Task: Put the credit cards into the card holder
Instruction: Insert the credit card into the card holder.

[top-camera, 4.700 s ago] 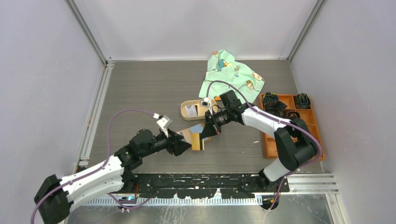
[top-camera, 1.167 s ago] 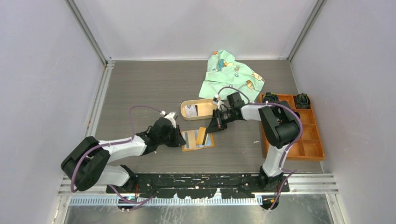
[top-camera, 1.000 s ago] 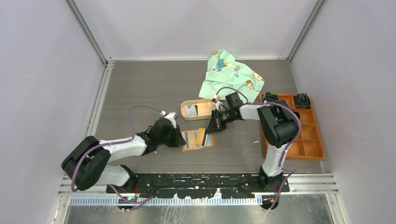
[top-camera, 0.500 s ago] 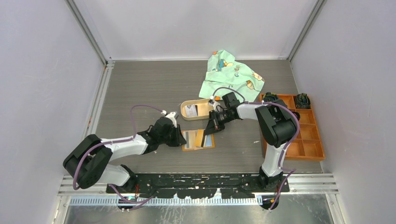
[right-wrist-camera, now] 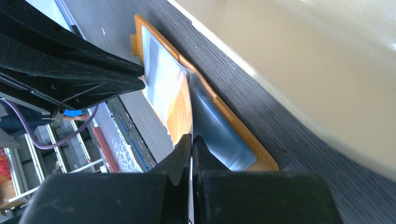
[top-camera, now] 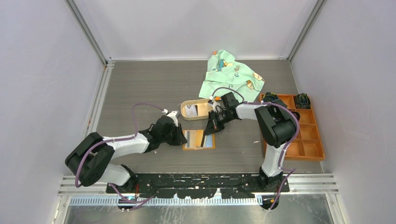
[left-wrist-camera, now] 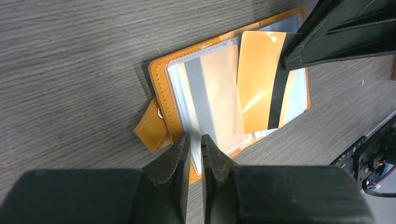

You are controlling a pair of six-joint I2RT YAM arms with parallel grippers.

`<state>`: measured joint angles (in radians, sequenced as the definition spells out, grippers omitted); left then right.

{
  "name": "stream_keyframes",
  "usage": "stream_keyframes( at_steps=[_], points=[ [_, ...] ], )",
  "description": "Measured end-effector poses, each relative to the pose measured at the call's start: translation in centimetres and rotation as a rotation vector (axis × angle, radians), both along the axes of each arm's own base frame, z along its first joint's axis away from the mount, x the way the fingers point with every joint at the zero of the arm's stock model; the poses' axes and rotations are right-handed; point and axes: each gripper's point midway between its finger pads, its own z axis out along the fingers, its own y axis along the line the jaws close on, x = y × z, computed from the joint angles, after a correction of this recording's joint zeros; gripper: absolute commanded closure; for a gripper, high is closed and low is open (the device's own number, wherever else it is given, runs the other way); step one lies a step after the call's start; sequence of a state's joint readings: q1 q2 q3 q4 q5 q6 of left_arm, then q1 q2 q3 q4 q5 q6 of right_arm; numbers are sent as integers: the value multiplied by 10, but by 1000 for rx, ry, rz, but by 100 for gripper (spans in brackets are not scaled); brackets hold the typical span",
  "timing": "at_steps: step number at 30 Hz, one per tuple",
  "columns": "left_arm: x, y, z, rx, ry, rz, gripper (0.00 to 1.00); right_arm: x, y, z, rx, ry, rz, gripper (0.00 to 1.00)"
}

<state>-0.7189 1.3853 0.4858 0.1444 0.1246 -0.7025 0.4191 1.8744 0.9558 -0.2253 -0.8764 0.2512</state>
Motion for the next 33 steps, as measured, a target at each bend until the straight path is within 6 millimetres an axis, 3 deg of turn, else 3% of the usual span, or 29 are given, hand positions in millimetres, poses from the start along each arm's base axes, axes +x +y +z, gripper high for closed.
stream_keyframes(
  at_steps=[33],
  points=[
    [5, -6, 0, 15, -9, -39, 84, -7, 12, -5, -76, 96, -21, 99]
  ],
)
